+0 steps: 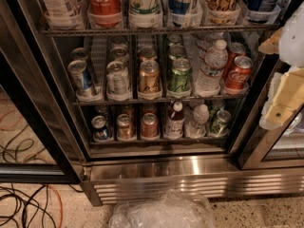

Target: Pick green can from middle shelf of fridge

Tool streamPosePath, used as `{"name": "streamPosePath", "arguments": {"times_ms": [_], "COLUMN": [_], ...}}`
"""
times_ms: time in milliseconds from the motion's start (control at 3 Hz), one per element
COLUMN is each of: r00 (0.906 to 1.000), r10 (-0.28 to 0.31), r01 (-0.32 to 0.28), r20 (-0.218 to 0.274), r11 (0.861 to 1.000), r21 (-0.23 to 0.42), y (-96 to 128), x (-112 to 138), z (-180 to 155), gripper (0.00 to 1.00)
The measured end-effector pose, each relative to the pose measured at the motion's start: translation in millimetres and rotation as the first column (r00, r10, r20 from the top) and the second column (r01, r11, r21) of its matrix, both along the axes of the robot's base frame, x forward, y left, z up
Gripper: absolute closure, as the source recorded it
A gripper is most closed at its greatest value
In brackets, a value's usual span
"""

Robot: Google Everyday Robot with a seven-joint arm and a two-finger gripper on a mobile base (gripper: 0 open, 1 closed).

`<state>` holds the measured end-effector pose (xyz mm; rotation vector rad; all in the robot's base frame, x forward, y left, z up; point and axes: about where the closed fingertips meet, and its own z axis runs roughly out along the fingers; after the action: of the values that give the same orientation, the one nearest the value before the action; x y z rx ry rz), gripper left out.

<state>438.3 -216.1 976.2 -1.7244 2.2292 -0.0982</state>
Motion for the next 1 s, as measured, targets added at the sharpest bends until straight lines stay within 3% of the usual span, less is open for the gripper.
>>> {"name": "streamPosePath", "arguments": {"times_ms": [667,1000], "r00": [0.9998,0.9997], "r10": [0.014,0.008], "r01": [-0.014,-0.011], "r20": [0.014,0.025], "r11": [0.999,0.991], "r21": [0.042,0.132], "y": [7.2,15.8], "x": [-1.2,-3.9], "z": [-7.2,-20.7], "gripper": [0.0,0.0]}}
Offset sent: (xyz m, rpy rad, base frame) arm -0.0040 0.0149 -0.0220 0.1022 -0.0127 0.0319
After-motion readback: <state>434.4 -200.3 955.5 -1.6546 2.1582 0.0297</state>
